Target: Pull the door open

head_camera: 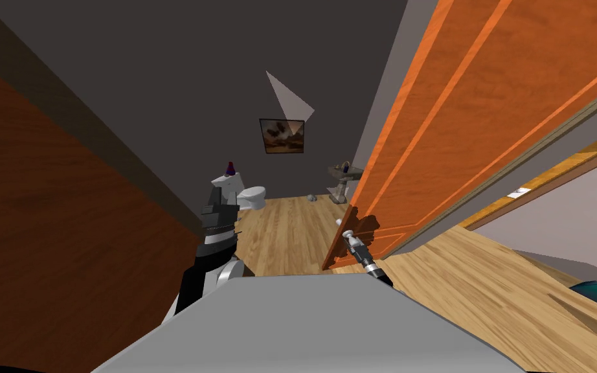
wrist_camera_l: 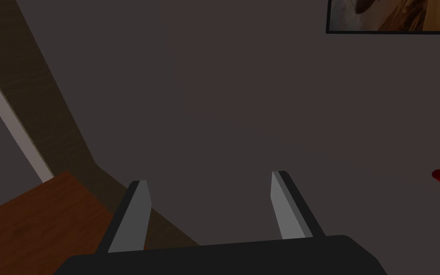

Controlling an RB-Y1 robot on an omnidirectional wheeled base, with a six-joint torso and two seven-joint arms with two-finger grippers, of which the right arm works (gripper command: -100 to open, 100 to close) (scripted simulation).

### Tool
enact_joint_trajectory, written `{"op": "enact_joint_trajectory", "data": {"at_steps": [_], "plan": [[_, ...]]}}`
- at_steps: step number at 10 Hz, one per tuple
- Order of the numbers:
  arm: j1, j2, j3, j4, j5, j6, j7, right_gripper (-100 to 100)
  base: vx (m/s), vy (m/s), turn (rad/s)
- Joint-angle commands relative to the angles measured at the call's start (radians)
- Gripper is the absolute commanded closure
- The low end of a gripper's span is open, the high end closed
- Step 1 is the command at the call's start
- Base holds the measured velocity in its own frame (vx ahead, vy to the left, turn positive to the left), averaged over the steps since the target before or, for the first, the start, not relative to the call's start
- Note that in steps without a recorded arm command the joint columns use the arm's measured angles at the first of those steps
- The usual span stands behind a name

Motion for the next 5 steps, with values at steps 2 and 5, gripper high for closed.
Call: {"op": "enact_joint_trajectory", "data": {"at_steps": [2,5], "plan": [[0.001,0.0,0.001,-0.002,0.001,0.002,-0.001,100,-0.011,-0.004,-0.016],[0.001,0.0,0.001,-0.002,0.001,0.002,-0.001,100,-0.012,-0.001,0.002]]}}
